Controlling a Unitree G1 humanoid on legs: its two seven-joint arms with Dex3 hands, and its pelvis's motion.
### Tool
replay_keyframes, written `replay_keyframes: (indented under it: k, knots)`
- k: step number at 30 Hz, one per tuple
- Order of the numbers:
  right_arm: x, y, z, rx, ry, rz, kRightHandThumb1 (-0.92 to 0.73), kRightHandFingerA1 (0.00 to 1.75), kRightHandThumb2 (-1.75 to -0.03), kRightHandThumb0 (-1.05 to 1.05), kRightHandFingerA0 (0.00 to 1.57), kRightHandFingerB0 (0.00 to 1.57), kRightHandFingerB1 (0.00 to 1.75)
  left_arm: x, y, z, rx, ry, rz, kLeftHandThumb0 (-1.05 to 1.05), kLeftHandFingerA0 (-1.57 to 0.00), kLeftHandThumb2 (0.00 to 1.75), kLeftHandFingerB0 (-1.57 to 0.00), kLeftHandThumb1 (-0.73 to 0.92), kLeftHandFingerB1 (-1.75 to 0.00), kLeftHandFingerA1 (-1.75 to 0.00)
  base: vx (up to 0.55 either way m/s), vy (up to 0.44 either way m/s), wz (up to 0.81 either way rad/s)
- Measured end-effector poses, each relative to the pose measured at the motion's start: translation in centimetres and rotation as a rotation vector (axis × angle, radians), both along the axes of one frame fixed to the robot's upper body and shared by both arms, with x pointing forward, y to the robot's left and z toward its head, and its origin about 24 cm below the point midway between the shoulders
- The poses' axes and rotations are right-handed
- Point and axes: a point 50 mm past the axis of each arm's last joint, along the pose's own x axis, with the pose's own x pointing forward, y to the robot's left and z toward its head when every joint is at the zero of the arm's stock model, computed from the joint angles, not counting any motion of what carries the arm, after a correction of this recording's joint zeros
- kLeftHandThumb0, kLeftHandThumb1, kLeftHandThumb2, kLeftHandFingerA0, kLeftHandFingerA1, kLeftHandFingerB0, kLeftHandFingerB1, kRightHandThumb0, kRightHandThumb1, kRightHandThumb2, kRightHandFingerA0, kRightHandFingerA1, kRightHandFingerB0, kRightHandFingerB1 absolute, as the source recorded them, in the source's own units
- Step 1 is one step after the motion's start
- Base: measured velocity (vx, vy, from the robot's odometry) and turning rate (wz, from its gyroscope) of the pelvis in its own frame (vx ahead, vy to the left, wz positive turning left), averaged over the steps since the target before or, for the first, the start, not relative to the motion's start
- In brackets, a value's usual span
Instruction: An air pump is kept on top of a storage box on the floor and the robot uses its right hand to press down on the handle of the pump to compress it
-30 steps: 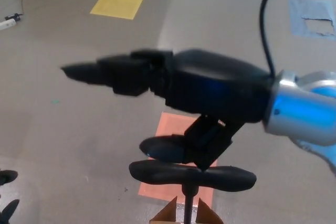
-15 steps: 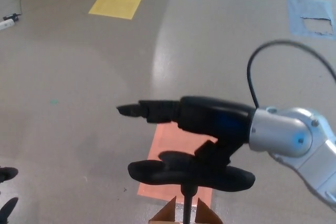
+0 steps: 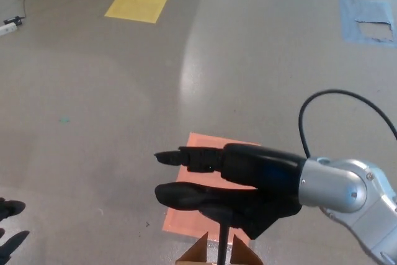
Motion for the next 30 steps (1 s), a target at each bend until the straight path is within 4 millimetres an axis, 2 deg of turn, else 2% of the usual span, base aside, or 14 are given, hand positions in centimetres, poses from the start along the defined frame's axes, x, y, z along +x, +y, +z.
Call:
replay_keyframes:
  k: [5, 11, 12, 21, 30]
  knots:
    - [-0.3, -0.1, -1.0, 0.000, 0.023, -0.005, -0.75, 0.12, -1.12, -0.96, 0.00, 0.00, 0.07, 0.1, 0.0, 0.0, 0.002, -0.001, -0.001, -0.52, -0.21, 0.65, -0.18, 0.84, -0.29, -0.32, 0.00, 0.000, 0.00]
    - [0.2, -0.6, -5.0, -0.054, 0.120, -0.061, -0.73, 0.09, -1.12, -0.96, 0.00, 0.00, 0.07, 0.0, 0.0, 0.0, 0.003, 0.003, -0.002, -0.53, -0.22, 0.65, -0.19, 0.83, -0.30, -0.33, 0.00, 0.000, 0.00]
    - [0.3, -0.6, -5.5, -0.063, 0.129, -0.069, -0.74, 0.10, -1.12, -0.96, 0.00, 0.00, 0.08, 0.0, 0.0, 0.0, 0.003, 0.003, -0.001, -0.28, -0.06, 1.10, -0.06, 0.61, -0.49, -0.49, 0.00, 0.000, 0.00]
    - [1.6, -0.9, -10.0, -0.176, 0.233, -0.161, -0.71, 0.08, -1.12, -0.96, 0.00, 0.00, 0.06, 0.0, 0.0, 0.0, 0.002, 0.001, -0.001, -0.28, -0.07, 1.10, -0.06, 0.60, -0.49, -0.50, 0.00, 0.000, 0.00]
    - [2.1, -1.2, -14.0, -0.256, 0.340, -0.246, -0.69, 0.10, -1.11, -0.95, 0.00, 0.00, 0.08, 0.1, 0.0, 0.0, 0.002, -0.001, -0.002, -0.28, -0.07, 1.09, -0.06, 0.60, -0.49, -0.50, 0.00, 0.000, 0.00]
